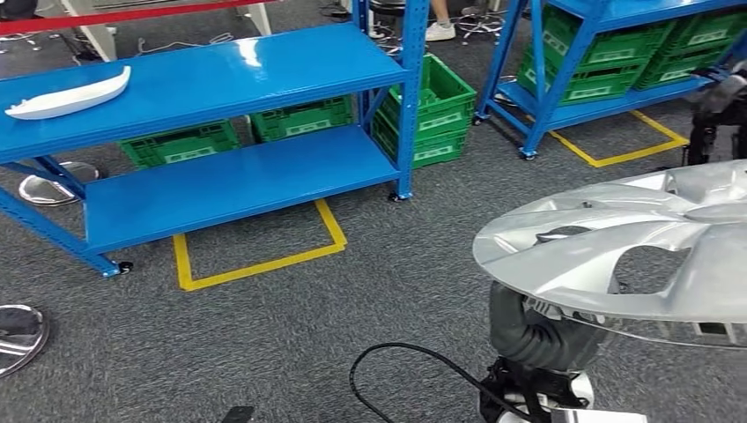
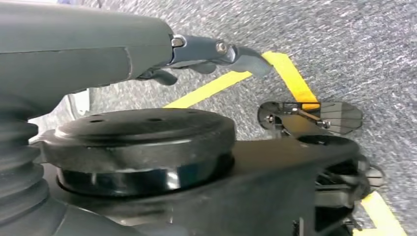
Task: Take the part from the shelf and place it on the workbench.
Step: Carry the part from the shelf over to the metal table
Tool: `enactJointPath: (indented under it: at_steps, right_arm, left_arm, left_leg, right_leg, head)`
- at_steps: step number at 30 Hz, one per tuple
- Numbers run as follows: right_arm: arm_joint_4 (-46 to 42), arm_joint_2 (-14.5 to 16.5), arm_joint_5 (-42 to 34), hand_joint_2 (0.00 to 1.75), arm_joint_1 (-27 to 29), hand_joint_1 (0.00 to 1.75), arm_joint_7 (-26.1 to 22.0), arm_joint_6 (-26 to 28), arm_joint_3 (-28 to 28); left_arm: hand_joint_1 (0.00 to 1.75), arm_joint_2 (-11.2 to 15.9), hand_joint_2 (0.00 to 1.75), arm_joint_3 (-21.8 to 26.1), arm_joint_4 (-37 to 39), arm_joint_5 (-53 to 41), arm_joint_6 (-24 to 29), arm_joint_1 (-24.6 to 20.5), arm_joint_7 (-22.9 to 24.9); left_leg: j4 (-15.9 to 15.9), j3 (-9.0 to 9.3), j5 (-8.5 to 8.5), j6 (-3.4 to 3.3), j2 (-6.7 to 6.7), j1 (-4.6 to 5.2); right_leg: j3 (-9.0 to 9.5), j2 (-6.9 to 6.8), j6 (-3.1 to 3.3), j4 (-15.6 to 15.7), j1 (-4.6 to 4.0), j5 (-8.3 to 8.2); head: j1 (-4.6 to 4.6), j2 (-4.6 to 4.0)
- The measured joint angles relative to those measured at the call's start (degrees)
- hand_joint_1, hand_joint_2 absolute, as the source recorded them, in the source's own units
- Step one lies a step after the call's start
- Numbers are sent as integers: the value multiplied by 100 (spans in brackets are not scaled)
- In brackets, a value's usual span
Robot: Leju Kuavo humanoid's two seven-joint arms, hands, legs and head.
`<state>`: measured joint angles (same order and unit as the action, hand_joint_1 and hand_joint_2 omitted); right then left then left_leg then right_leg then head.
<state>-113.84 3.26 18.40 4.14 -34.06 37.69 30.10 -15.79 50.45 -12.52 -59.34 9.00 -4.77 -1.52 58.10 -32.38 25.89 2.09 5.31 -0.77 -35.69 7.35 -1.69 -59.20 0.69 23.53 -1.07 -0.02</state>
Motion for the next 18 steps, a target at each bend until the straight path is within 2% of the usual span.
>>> enactJointPath:
  at_steps: [1,2,3,4,5,6,7,8,9,10,11,12,13,14,15,16,18]
  right_arm:
    - [0,0,8,175,2,175,-5,4,1]
    - [0,0,15,175,10,175,-8,9,2]
    - [0,0,18,175,19,175,-8,14,2]
    - [-1,0,20,175,21,175,-9,17,2]
    - [-1,0,21,175,16,175,-9,21,2]
    - [-1,0,22,175,11,175,-10,23,2]
    - [0,0,23,175,6,175,-11,25,2]
    - [1,0,22,175,7,175,-12,25,2]
    - [1,0,21,175,11,175,-13,26,2]
    - [1,0,21,175,14,175,-13,26,2]
    - [1,0,21,175,16,175,-13,26,2]
    - [1,0,22,175,15,175,-13,27,2]
    - [1,0,22,175,9,175,-13,31,2]
    - [0,0,22,175,5,175,-15,35,3]
    - [-1,0,22,175,3,175,-19,39,3]
    - [-1,0,21,175,5,175,-24,44,3]
    - [-2,0,20,175,24,175,-36,49,3]
  left_arm:
    - [0,-1,175,0,0,0,-1,-6,-2]
    - [0,-3,175,0,0,-1,-1,-12,-3]
    - [0,-6,175,0,0,-1,-1,-17,-4]
    - [0,-9,175,0,0,-2,-2,-18,-5]
    - [0,-12,175,0,0,-3,-2,-16,-5]
    - [0,-12,175,1,0,-3,-2,-11,-5]
    - [0,-11,175,1,0,-3,-2,0,-5]
    - [0,-9,175,2,0,-2,-2,11,-5]
    - [0,-7,175,2,0,-2,-2,18,-5]
    - [0,-6,175,2,0,-2,-2,19,-5]
    - [0,-6,175,2,0,-3,-2,16,-5]
    - [0,-7,175,1,0,-3,-3,12,-5]
    - [0,-7,175,1,0,-4,-4,10,-5]
    - [0,-6,175,0,0,-6,-5,11,-6]
    - [0,-4,175,0,0,-7,-6,12,-7]
    - [0,-2,175,0,0,-8,-6,12,-7]
    - [0,-1,175,0,0,-9,-6,3,-9]
  left_leg:
    - [-70,27,19,-34,-9,6]
    - [-85,26,22,-73,-78,6]
    - [-102,27,8,-115,-151,5]
    - [-117,31,-5,-160,-233,2]
    - [-131,33,-16,-194,-319,0]
    - [-134,34,-16,-217,-400,12]
    - [-134,35,-11,-235,-486,24]
    - [-134,35,-7,-241,-573,34]
    - [-133,36,-4,-244,-659,39]
    - [-132,40,2,-242,-745,41]
    - [-132,50,10,-234,-824,42]
    - [-131,66,22,-219,-895,43]
    - [-125,85,41,-194,-956,59]
    - [-116,101,59,-165,-1006,79]
    - [-110,116,73,-135,-1056,100]
    - [-111,126,80,-107,-1112,119]
    - [-119,146,100,-49,-1190,116]
  right_leg:
    - [-29,71,-42,5,5,-17]
    - [-61,139,-82,27,22,-40]
    - [-88,113,-116,23,24,-40]
    - [-143,-10,-144,-56,14,17]
    - [-244,-193,-164,-251,1,140]
    - [-382,-416,-178,-562,-12,322]
    - [-556,-569,-192,-951,-15,524]
    - [-710,-644,-202,-1307,-12,676]
    - [-795,-681,-206,-1530,-11,741]
    - [-773,-702,-206,-1540,-11,699]
    - [-636,-733,-201,-1330,-12,568]
    - [-416,-815,-192,-967,-15,397]
    - [-185,-970,-182,-570,-35,270]
    - [-7,-1084,-149,-271,-49,188]
    - [91,-1164,-111,-94,-63,158]
    - [110,-1169,-68,-37,-79,167]
    - [81,-1005,18,-29,-67,143]
  head:
    - [5,0]
    - [7,0]
    - [11,0]
    - [-7,0]
    - [-36,0]
    - [-59,0]
    - [-83,0]
    - [-85,0]
    - [-84,0]
    - [-86,0]
    - [-86,0]
    - [-87,0]
    - [-90,0]
    - [-86,0]
    - [-78,0]
    - [-69,0]
    - [-57,0]
